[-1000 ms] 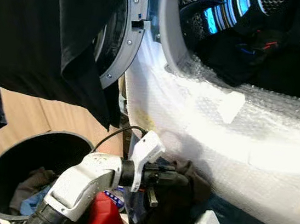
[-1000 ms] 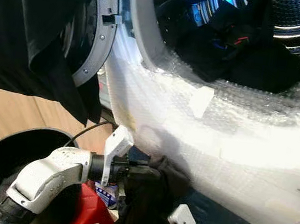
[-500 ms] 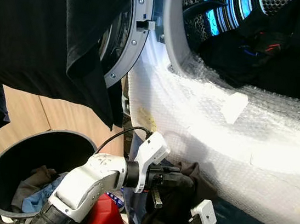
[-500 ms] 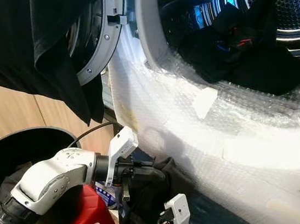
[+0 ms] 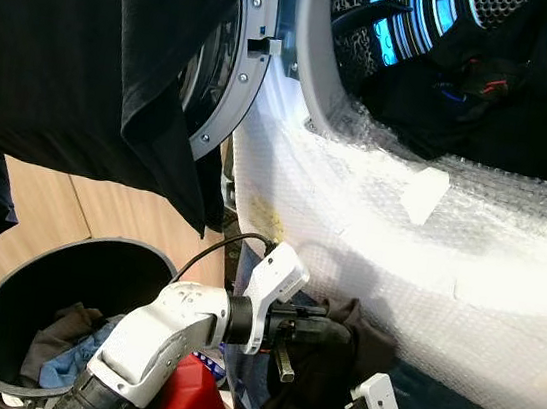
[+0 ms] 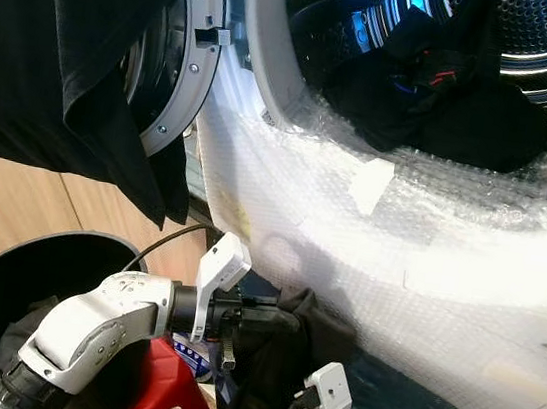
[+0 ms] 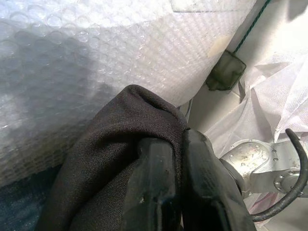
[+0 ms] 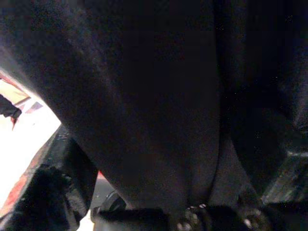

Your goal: Clothes washing

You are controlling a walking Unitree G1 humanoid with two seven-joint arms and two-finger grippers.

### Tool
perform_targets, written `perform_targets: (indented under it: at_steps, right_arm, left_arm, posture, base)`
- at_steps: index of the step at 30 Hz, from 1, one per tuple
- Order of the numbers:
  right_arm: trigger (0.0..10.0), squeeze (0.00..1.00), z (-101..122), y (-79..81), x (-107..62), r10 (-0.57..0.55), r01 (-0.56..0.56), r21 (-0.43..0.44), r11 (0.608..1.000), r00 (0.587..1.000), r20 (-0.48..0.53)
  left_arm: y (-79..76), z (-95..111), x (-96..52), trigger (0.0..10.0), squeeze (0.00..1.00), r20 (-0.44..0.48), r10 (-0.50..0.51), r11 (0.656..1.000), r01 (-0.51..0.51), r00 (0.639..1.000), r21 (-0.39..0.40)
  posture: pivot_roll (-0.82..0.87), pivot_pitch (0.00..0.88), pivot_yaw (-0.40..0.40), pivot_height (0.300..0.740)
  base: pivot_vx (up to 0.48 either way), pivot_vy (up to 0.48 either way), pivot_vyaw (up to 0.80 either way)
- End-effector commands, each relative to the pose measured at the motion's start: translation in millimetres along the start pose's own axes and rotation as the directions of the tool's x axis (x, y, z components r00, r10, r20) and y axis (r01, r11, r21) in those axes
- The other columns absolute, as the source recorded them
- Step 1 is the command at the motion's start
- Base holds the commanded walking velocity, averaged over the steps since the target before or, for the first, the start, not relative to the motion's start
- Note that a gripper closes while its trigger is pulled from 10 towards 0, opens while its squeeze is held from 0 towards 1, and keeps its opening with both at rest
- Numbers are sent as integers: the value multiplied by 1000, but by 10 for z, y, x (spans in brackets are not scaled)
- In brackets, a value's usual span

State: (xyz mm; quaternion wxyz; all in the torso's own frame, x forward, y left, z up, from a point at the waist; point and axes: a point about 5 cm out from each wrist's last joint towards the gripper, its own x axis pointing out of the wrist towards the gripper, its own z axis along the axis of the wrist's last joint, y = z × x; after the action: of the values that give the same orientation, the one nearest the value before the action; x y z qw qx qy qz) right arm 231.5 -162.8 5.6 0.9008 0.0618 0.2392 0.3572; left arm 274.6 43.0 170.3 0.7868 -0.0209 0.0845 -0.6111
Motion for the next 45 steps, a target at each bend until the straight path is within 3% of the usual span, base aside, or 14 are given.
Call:
perform_targets:
  at_steps: [1,19,40,45]
  right_arm:
    - [0,0,38,3,29,2,-1,-7,1000,1000,18]
    - [0,0,89,154,233,66,-65,-14,998,996,53]
    - [0,0,170,26,217,-22,23,-3,1000,995,97]
    - [0,0,154,-1,216,-65,65,8,998,993,102]
  left_arm:
    - [-22,76,9,0,0,19,-28,999,27,999,32]
    - [61,105,-24,0,0,14,-17,999,16,1000,52]
    - [143,168,-77,0,0,19,23,998,-24,1000,62]
    - [171,139,-185,0,0,11,64,997,-65,998,51]
  posture:
    - [-1,0,60,740]
    - [-5,0,85,740]
    - [4,0,108,740]
    - [4,0,119,740]
  base:
    - [0,0,0]
    - [0,0,0]
    - [0,0,0]
    - [0,0,0]
